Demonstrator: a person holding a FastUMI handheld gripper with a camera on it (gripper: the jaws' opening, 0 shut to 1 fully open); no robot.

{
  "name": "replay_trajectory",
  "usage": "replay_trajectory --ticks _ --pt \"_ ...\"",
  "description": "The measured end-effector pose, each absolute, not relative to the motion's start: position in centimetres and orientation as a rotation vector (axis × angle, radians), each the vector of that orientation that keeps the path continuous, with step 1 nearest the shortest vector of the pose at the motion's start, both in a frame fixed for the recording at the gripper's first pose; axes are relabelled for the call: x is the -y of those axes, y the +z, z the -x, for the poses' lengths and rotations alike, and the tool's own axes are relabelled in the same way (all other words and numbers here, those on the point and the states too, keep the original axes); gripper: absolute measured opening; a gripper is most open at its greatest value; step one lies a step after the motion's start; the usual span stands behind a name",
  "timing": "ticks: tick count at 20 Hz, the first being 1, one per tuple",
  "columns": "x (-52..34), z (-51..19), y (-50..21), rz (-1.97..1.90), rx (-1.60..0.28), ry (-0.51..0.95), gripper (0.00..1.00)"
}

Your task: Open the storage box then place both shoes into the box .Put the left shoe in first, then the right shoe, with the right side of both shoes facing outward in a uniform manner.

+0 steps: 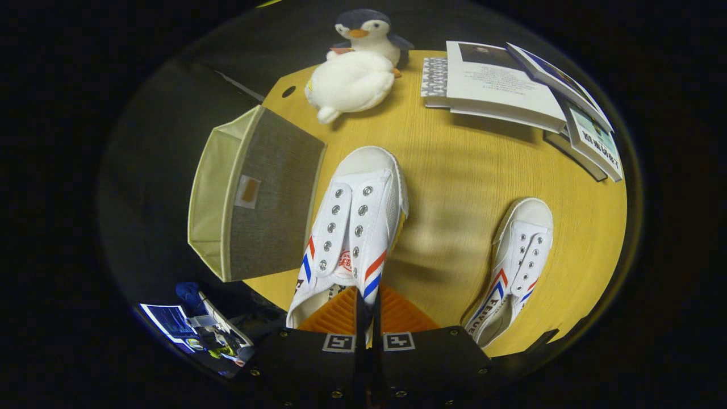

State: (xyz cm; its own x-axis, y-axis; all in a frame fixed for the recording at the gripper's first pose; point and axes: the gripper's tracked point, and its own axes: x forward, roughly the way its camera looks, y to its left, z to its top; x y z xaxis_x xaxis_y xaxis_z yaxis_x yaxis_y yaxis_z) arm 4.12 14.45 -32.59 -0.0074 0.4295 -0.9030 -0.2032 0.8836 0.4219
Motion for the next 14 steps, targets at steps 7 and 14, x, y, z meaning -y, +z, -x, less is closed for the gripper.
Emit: replay_trajectory --ticks 7,14 --pt "-18.6 -6.9 -24.5 -0.173 -1.371 0.605 0.03" --pt "-27.0 -8.7 -20.3 -0.135 -1.316 0.732 0.03"
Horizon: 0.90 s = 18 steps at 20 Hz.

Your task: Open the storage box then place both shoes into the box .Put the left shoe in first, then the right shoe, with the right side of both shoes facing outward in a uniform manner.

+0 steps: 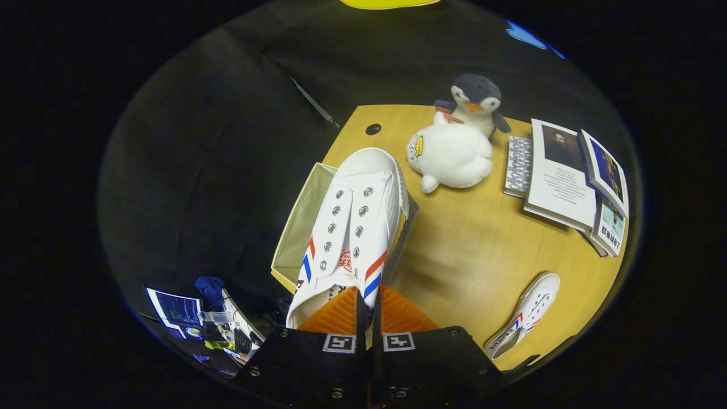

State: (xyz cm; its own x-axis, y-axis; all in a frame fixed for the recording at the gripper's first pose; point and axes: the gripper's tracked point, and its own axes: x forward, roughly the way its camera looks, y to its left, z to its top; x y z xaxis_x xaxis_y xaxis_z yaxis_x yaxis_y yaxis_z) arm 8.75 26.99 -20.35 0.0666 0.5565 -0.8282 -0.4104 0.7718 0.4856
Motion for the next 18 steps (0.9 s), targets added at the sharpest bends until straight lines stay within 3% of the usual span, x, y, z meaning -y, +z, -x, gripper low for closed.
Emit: replay_trajectory --ticks 13,15,17,18 --pt "-38.7 -8.3 -23.9 -0.010 -1.346 0.826 0.06" --pt "-39.2 -8.9 -23.4 -0.016 -1.318 0.840 0.28" --pt "-38.1 -10.0 -23.0 0.050 -1.268 0.831 0.65" --pt "-37.8 -9.9 -22.8 0.063 -1.258 0.830 0.77"
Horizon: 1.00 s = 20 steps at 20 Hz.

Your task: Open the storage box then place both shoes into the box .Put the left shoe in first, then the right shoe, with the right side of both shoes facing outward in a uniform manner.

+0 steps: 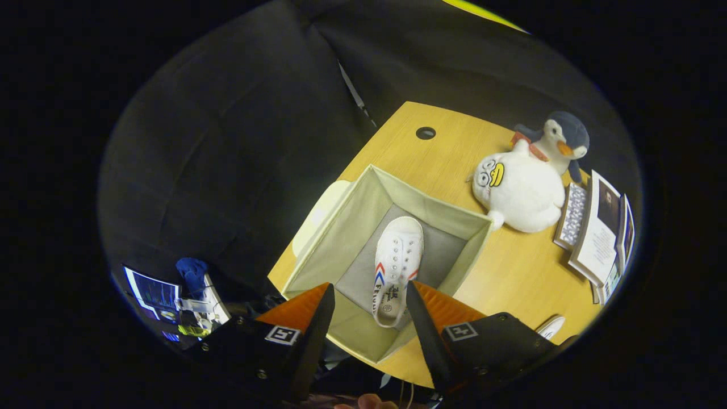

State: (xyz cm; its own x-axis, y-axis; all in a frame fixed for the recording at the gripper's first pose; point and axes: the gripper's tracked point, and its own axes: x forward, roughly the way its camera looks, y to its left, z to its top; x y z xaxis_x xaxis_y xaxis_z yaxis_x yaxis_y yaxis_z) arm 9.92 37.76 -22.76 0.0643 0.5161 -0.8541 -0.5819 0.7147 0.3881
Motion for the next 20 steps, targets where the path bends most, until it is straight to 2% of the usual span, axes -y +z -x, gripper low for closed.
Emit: replay_trajectory --ticks 7,20 --pt "-32.4 -10.7 -20.6 -0.009 -1.233 0.789 0.78" --pt "-17.5 -10.4 -22.6 -0.125 -1.256 0.583 0.78"
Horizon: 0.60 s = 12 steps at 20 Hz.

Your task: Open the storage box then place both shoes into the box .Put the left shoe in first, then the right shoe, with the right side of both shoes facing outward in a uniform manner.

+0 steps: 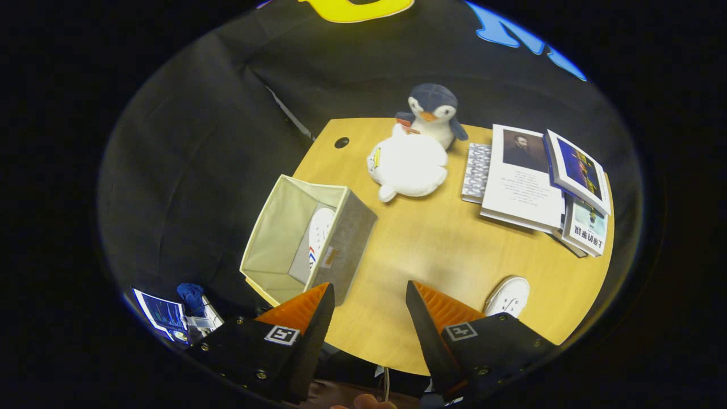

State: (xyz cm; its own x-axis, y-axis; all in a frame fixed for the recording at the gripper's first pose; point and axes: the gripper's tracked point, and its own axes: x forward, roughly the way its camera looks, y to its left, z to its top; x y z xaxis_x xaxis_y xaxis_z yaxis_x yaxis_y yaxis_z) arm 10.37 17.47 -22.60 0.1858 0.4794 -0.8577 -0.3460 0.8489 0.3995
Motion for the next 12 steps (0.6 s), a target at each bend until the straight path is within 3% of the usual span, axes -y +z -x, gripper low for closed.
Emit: replay_trajectory --ticks 12 --pt "-5.5 -8.3 -29.0 -0.240 -1.323 0.376 0.78"
